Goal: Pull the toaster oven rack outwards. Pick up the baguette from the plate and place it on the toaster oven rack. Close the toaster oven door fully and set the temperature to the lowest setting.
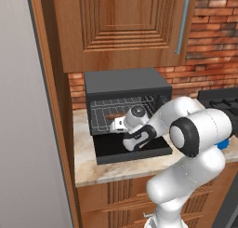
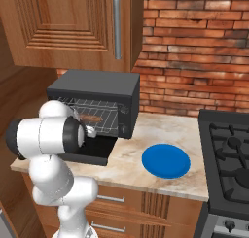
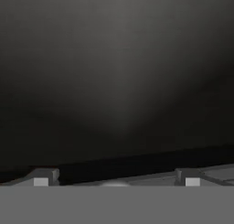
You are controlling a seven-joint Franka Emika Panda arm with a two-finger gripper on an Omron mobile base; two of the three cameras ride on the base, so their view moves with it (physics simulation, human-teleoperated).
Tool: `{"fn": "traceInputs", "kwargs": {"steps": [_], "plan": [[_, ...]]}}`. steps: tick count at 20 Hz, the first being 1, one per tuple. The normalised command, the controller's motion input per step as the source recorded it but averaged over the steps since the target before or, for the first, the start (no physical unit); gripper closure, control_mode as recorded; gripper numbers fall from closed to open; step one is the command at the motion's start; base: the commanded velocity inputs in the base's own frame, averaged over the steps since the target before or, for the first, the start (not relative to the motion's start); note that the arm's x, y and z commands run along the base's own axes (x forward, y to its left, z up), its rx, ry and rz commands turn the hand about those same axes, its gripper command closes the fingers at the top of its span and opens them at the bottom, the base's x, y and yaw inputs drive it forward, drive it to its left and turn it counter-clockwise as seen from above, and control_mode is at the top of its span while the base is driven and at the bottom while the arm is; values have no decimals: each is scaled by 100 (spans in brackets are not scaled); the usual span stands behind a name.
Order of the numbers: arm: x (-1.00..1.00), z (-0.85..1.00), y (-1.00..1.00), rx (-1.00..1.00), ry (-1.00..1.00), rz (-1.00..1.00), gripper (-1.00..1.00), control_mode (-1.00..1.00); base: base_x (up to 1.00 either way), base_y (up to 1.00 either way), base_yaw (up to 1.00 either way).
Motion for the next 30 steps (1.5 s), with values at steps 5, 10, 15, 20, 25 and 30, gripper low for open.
{"fn": "traceInputs", "kwargs": {"steps": [5,10,15,20,25,30], "plan": [[28,-34,-7,0,-11,-1,-100,-100,0,0,0],[21,-30,-8,0,-20,-4,-100,-100,0,0,0],[9,-31,-9,3,-30,-7,-100,-100,0,0,0],[0,-32,-5,10,-44,-14,-100,-100,0,0,0],[0,-39,-9,15,-49,-26,-100,-100,0,0,0],[-55,-24,-28,8,-40,-28,-100,-100,0,0,0]]}}
